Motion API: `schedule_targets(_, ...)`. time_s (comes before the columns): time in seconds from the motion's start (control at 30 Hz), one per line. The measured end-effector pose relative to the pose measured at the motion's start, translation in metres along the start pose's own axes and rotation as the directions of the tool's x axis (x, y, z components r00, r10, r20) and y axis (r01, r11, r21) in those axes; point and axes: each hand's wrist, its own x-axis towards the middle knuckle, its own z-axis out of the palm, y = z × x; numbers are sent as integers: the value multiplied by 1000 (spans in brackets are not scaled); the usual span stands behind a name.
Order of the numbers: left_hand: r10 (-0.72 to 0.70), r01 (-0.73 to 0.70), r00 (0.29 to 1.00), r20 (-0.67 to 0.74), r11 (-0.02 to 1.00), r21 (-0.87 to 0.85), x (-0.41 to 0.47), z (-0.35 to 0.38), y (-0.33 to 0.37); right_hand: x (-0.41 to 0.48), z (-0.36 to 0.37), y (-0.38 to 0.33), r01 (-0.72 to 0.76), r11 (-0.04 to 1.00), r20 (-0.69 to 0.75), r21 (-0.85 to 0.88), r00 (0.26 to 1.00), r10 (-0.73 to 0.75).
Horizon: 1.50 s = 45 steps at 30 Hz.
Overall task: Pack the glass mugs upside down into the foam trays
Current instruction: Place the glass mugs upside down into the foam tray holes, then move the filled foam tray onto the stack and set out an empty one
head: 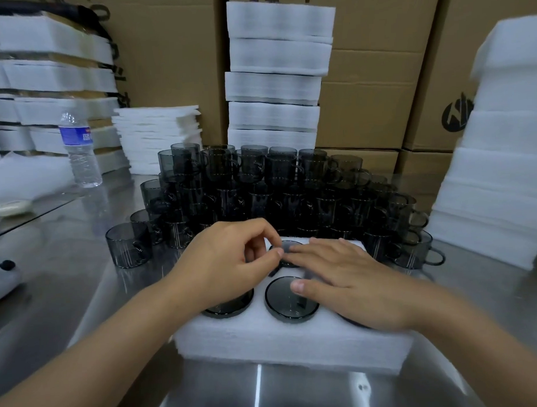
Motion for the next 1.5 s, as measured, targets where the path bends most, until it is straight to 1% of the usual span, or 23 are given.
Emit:
schedule_targets(0.1, -30, 30, 1000, 2, 999, -35, -1, -1, 0, 0, 0, 0, 5, 1000, -22, -9, 1000, -5)
schedule_targets(0.17, -41, 41, 999, -20, 999, -10, -3, -3, 3, -4, -3, -7, 0, 1000, -57, -13, 998, 0)
schedule_targets(0.27, -70, 69, 998, 2, 996, 62, -10, -18, 8, -25, -8, -16, 7, 998, -231, -58, 973, -20)
schedule_targets(0.37, -163, 168, 975, 152, 986, -22, -30, -45, 13, -57, -10, -22, 0, 990, -396, -139, 917, -56)
schedule_targets(0.4, -158, 152, 966, 204, 987, 42, -39, -51, 15, -65, -7, -23, -1, 983, -431, -186, 899, -80)
schedule_targets(0.43, -149, 110, 956, 251, 980, 165, -47, -55, 16, -71, -5, -24, -16, 966, -453, -256, 885, -106)
schedule_targets(0.5, -136, 28, 958, 254, 921, 388, -59, -56, 23, -77, 2, -27, -63, 909, -444, -411, 885, -139)
schedule_targets(0.57, -95, -56, 957, 275, 869, 492, -63, -48, 30, -77, 11, -29, -98, 859, -447, -502, 880, -160)
schedule_targets(0.6, -45, -134, 949, 312, 839, 527, -64, -47, 32, -78, 14, -31, -102, 855, -457, -509, 874, -168)
schedule_targets(0.63, 11, -186, 951, 307, 816, 547, -66, -50, 35, -81, 15, -32, -95, 863, -467, -496, 867, -173)
schedule_targets(0.73, 178, -258, 963, 202, 825, 503, -69, -66, 44, -97, 1, -39, -61, 887, -566, -458, 790, -238)
schedule_targets(0.8, 245, -281, 960, 139, 835, 472, -57, -79, 50, -107, -23, -44, -123, 872, -645, -474, 722, -249)
schedule_targets(0.9, 313, -278, 950, 9, 830, 484, -11, -93, 66, -110, -67, -39, -227, 898, -756, -376, 636, -156)
schedule_targets(0.97, 286, -218, 956, -68, 845, 489, 36, -97, 79, -101, -99, -30, -314, 908, -790, -278, 612, -30)
schedule_targets(1.0, 280, -203, 957, -76, 833, 515, 62, -98, 85, -93, -115, -21, -356, 899, -793, -256, 609, 15)
schedule_targets(1.03, 297, -212, 953, -59, 793, 571, 90, -97, 89, -83, -129, -10, -405, 880, -790, -250, 610, 56)
schedule_targets(1.07, 322, -231, 946, -24, 726, 647, 116, -96, 94, -72, -143, 4, -456, 856, -780, -242, 616, 108)
schedule_targets(1.13, 345, -260, 937, 64, 561, 786, 161, -90, 104, -52, -161, 34, -521, 834, -757, -179, 615, 222)
schedule_targets(1.2, 363, -305, 921, 143, 442, 843, 195, -81, 109, -31, -167, 63, -527, 847, -724, -70, 611, 320)
schedule_targets(1.27, 380, -343, 903, 202, 351, 871, 223, -66, 107, -11, -166, 90, -505, 863, -685, 23, 621, 382)
schedule_targets(1.33, 402, -387, 879, 254, 295, 874, 242, -51, 104, 3, -161, 108, -500, 860, -655, 102, 617, 436)
schedule_targets(1.4, 422, -420, 861, 286, 269, 867, 256, -38, 98, 14, -154, 125, -518, 842, -645, 151, 594, 481)
schedule_targets(1.5, 396, -412, 881, 260, 368, 834, 278, -15, 82, 28, -148, 148, -560, 811, -688, 170, 521, 505)
